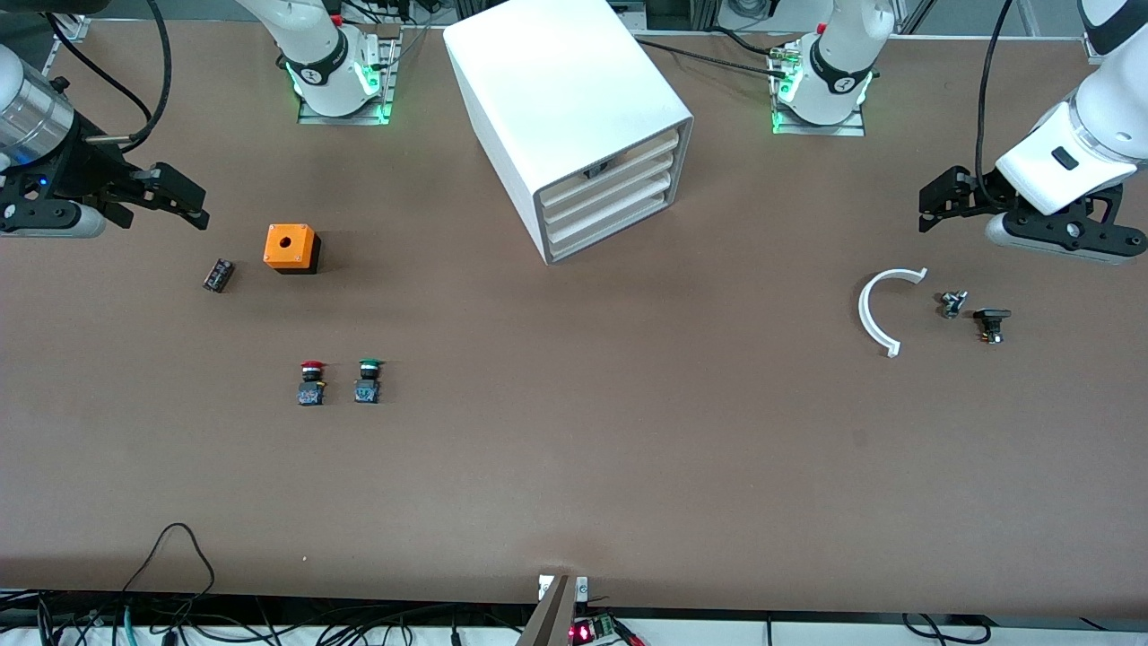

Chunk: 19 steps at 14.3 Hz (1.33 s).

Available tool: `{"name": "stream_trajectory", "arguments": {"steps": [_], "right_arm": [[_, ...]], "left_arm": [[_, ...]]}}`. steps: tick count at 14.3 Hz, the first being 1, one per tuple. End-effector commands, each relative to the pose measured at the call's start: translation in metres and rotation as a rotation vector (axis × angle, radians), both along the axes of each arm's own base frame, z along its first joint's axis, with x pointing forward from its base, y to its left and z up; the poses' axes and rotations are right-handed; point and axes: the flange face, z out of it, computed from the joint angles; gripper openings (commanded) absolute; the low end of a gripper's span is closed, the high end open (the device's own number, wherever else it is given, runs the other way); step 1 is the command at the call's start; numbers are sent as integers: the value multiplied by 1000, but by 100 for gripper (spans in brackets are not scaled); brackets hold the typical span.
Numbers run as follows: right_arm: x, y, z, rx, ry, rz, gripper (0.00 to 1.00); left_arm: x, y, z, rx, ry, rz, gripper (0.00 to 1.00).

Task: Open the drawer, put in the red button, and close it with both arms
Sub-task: 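Reach the right gripper to the red button while the left gripper reaches the drawer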

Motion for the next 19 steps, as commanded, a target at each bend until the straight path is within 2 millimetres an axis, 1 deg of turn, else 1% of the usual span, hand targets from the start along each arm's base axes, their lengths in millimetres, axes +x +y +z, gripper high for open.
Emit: {"name": "stream_trajectory", "arguments": {"steps": [1, 3, 4, 5, 6, 7, 8, 10, 12, 13, 14, 15, 17, 18, 19], "right_arm": [[1, -1, 6, 16, 12, -9, 99], [1, 0, 7, 11, 9, -1, 99], [2, 5, 11, 16, 0, 6, 99], [5, 6, 17, 22, -9, 11, 99], [13, 5, 8, 24, 7, 10, 99], [18, 6, -6, 25, 33, 11, 99], [19, 9, -9, 23, 40, 17, 99], [23, 20, -26, 18, 62, 35, 99], [35, 26, -52, 3, 89, 46, 99], [46, 25, -70, 4, 95, 43, 99], [56, 24, -88, 6, 99, 42, 99], [64, 22, -109, 5, 120, 41, 99], [79, 25, -148, 1, 133, 46, 99], [88, 26, -169, 0, 130, 46, 99], [95, 26, -183, 1, 118, 50, 99]], "left_arm": [[-5, 3, 7, 21, 7, -5, 100], [-5, 2, 7, 21, 7, -6, 100], [-5, 2, 7, 21, 7, -6, 100], [-5, 2, 7, 21, 7, -6, 100], [-4, 3, 6, 21, 9, -5, 100], [-4, 4, 6, 21, 9, -3, 100], [-4, 4, 6, 19, 9, -3, 100], [-4, 7, 5, 7, 16, 2, 100], [-10, 0, 0, -4, 69, -16, 100], [-13, -5, -5, -39, 107, -19, 100], [-15, -10, -16, -54, 170, -25, 100], [-20, -12, -21, -53, 216, -34, 100], [-24, -19, -24, -79, 256, -44, 100], [-26, -25, -27, -118, 285, -49, 100], [-28, -31, -31, -162, 315, -53, 100]]}}
